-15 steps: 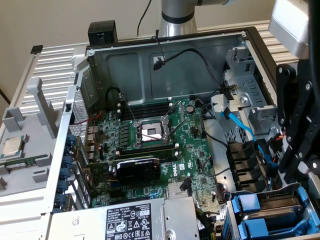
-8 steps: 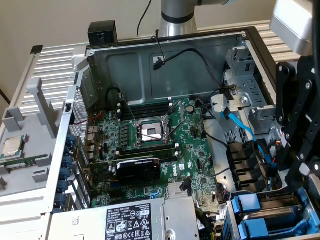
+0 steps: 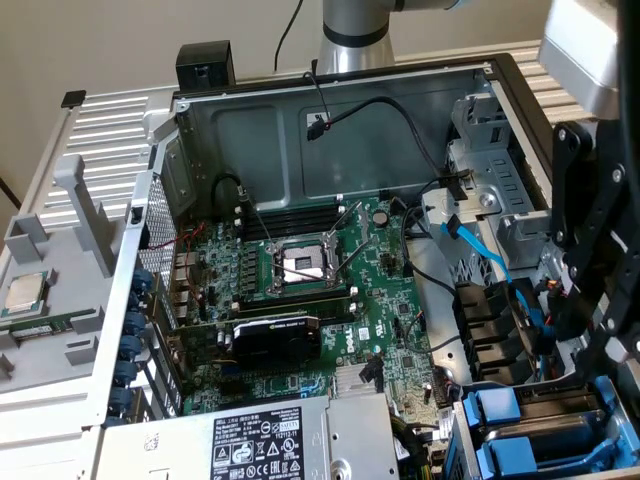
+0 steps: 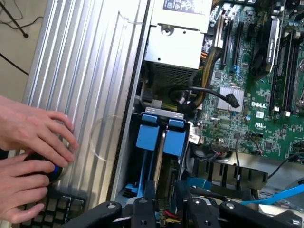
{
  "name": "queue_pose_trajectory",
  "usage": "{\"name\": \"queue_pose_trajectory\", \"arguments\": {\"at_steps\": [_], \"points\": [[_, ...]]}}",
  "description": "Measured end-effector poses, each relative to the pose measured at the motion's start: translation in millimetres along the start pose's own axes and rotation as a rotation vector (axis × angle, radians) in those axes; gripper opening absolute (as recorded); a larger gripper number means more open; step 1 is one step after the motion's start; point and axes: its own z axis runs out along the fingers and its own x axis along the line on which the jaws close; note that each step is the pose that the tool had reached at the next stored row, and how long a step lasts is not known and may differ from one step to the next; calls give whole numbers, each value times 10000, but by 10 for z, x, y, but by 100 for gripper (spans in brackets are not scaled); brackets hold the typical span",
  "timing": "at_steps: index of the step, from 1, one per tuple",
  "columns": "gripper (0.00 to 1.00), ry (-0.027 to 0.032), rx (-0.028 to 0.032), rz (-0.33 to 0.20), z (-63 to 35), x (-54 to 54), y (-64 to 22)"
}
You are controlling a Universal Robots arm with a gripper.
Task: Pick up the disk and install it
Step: 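Insert the first disk wire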
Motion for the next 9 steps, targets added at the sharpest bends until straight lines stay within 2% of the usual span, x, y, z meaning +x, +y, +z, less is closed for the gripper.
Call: {"name": "queue_pose_trajectory", "arguments": {"at_steps": [2,4,5,7,8,9], "points": [[32,-51,0,-6,3,66,3],[32,-171,19,-18,2,103,-12],[32,-253,33,-27,2,116,-21],[32,-456,67,-48,0,140,-41],[32,-562,78,-59,2,156,-46],[32,-644,76,-68,4,175,-49]]}}
